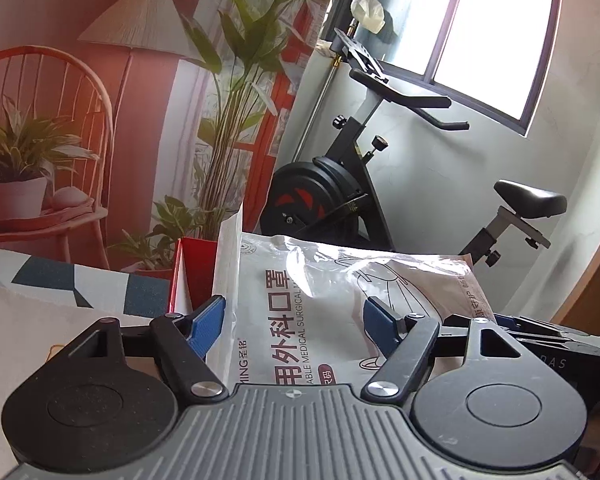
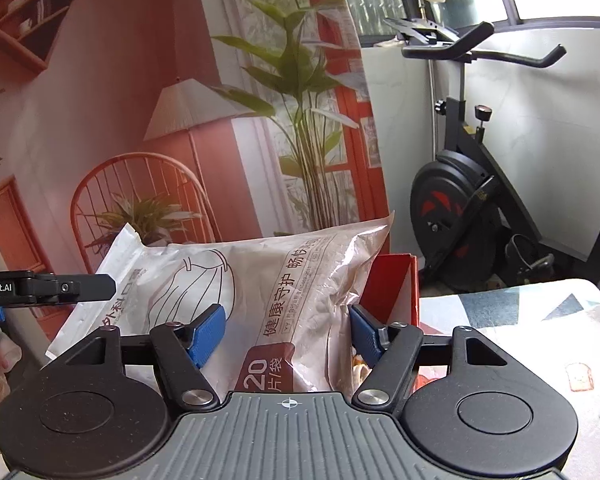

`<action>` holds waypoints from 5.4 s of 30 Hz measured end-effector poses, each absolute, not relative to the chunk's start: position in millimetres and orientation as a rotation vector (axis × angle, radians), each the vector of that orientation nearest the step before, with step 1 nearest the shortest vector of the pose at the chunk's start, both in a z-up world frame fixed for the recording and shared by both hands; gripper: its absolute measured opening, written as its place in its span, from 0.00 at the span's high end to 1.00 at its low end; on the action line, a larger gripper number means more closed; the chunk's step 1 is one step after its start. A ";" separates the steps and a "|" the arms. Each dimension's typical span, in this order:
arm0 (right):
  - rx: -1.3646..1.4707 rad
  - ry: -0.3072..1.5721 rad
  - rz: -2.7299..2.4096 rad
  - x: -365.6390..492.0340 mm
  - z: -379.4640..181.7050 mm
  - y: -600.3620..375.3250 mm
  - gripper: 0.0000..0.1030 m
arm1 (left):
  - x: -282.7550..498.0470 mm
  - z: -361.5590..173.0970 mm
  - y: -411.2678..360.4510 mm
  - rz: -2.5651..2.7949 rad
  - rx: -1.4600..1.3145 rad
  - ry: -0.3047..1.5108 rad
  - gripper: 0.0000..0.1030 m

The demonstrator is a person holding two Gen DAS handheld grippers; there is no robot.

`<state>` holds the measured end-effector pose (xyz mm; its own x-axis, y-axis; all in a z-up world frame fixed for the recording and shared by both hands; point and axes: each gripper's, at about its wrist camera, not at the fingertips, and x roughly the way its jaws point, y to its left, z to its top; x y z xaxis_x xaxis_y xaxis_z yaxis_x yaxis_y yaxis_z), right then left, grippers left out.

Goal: Organize soft objects
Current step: 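Lower the mask package into the red box with both grippers, then open both grippers to release the mask package, then move both tools down to the black eye mask on the table, then close both grippers on the black eye mask and lift it, then carry the eye mask over the red box and lower it inside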

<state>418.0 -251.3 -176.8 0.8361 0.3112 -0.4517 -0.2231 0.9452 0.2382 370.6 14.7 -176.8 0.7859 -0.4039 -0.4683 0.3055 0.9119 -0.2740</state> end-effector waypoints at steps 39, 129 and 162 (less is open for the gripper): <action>0.012 0.528 0.225 377.1 -178.7 -216.5 0.21 | 339.0 -158.1 20.8 -0.322 -0.059 0.562 0.17; 0.134 0.714 0.332 207.0 -308.0 -199.0 0.59 | 172.6 -310.6 44.7 -0.293 -0.161 0.824 0.27; 0.103 0.724 0.417 197.4 -303.6 -182.8 0.71 | 164.9 -308.8 38.9 -0.406 -0.169 0.830 0.81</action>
